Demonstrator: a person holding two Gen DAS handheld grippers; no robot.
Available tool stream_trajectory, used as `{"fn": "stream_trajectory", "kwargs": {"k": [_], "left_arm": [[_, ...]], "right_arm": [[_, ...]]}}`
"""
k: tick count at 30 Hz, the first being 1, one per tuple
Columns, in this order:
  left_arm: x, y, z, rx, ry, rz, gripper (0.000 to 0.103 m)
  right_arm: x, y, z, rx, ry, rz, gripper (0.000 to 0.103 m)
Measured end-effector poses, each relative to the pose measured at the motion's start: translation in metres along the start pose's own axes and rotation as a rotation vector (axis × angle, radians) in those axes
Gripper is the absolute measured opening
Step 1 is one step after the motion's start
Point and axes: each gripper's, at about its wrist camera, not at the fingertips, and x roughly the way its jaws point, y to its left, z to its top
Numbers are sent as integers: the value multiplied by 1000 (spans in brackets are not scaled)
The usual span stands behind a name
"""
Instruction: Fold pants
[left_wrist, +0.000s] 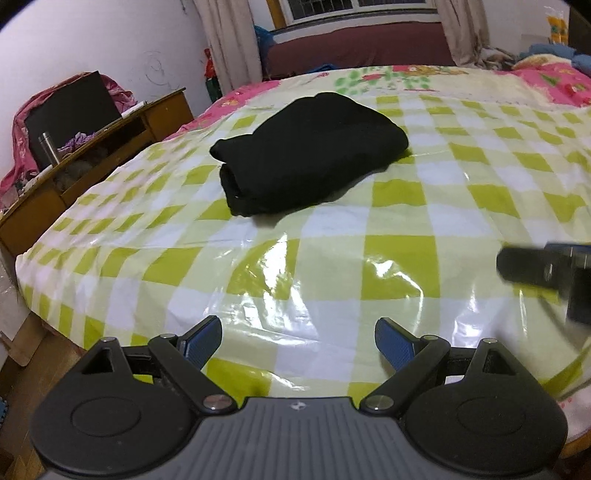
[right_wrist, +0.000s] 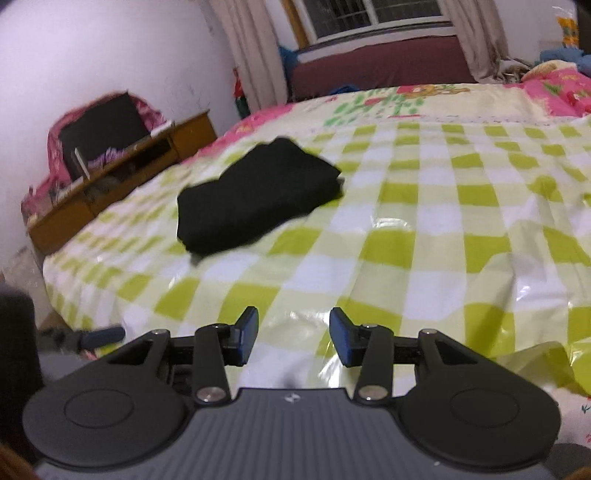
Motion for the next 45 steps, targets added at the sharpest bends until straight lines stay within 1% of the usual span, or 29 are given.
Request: {"fn": "stream_trajectory", "kwargs": {"k": [5, 10, 15, 27, 31, 45], "left_arm": [[5, 10, -1, -35, 5, -2, 103], [10, 19, -1, -71, 14, -15, 103], [13, 18, -3, -64, 17, -24, 103], [13, 15, -3, -40, 14, -31, 103], [11, 15, -4, -37, 9, -34, 103], [10, 15, -3, -34, 7, -42, 103]], "right_arm": [[7, 12, -7, -61, 32, -3, 44], [15, 10, -11, -57, 72, -17, 44], [19, 8, -13, -44, 96, -17, 44], [22, 7, -12, -37, 105, -13, 46], [22, 7, -12, -38, 105, -11, 49], [21, 8, -13, -38, 108, -8, 50]]}}
